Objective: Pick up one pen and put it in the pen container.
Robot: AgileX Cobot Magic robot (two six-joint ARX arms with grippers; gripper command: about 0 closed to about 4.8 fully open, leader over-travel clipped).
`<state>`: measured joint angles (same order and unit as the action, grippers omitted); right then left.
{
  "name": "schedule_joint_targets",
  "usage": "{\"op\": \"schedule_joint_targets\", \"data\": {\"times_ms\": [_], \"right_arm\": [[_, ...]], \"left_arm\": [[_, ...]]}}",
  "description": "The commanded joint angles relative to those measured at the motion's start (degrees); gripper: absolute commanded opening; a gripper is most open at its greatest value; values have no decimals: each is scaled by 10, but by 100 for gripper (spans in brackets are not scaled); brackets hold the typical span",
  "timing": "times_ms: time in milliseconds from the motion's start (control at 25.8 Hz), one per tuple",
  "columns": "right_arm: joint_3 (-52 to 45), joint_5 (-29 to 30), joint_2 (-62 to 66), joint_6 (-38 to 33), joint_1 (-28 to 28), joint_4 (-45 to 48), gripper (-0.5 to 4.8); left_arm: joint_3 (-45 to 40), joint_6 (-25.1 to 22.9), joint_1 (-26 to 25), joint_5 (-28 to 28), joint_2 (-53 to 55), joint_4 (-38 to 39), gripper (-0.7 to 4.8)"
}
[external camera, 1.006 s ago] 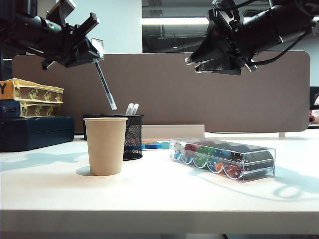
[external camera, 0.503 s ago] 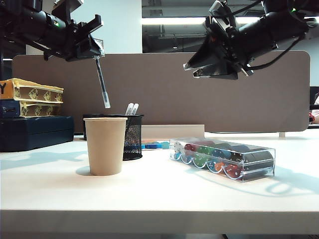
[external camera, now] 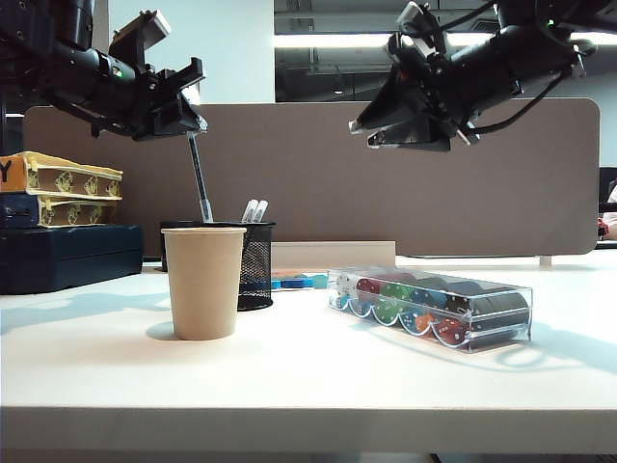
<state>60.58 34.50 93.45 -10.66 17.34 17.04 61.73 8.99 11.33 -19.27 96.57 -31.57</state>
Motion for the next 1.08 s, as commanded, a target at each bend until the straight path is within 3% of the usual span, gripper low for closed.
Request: {"op": "schedule_joint_targets", "data": {"times_ms": [39,1083], "right_arm": [[3,2,6,2,2,8,158],[4,1,12,3,2,-1,158]], "left_arm": [[5,0,0,0,6,-15,16],[38,-6,22,0,98,14,16]]}}
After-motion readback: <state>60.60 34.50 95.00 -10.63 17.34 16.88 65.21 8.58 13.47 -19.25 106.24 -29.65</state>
